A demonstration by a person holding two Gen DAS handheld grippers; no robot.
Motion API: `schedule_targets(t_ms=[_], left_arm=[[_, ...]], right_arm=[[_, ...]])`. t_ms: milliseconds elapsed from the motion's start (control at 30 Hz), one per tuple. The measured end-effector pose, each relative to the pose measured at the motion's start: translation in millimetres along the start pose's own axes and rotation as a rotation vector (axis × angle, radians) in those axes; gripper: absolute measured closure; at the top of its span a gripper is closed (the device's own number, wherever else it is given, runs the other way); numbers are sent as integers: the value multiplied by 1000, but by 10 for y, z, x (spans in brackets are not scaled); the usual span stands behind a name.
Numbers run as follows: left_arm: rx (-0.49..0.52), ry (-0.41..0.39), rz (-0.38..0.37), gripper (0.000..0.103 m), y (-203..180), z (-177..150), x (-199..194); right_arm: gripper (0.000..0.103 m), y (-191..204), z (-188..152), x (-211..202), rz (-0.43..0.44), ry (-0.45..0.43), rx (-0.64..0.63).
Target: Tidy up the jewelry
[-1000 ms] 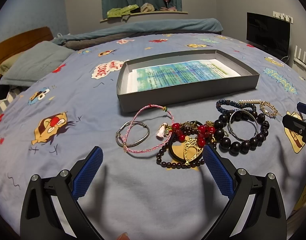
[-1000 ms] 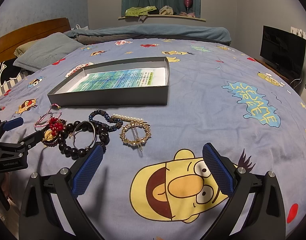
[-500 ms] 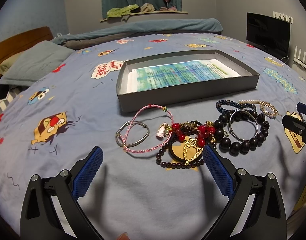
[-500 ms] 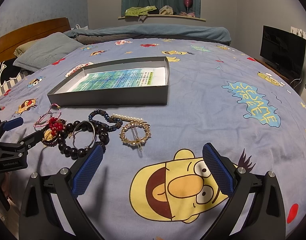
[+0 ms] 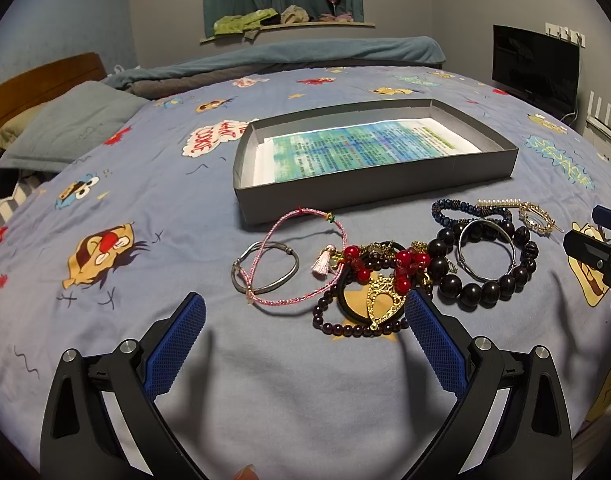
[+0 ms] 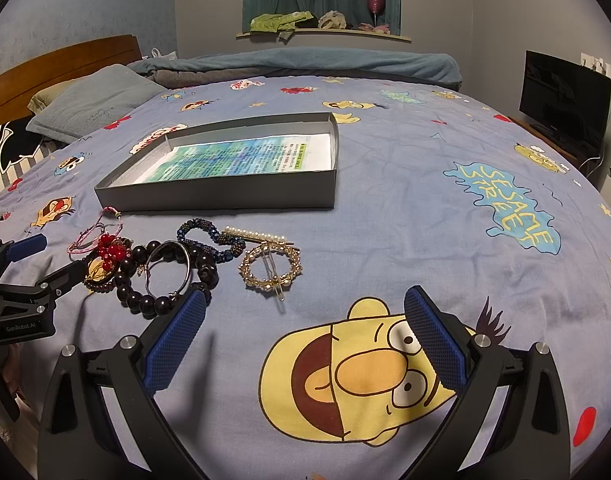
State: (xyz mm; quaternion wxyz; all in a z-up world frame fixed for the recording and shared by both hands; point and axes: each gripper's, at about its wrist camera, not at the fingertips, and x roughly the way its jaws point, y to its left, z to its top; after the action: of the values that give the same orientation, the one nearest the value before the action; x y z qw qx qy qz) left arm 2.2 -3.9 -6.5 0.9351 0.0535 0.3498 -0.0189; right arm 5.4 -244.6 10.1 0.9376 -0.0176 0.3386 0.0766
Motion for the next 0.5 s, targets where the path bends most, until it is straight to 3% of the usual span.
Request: schedule_targets(t_ms=[500], left_arm=[[-24,11,-5,4,129,39,56]], right_arm=[[5,4,41,103,-18,-11,-31]])
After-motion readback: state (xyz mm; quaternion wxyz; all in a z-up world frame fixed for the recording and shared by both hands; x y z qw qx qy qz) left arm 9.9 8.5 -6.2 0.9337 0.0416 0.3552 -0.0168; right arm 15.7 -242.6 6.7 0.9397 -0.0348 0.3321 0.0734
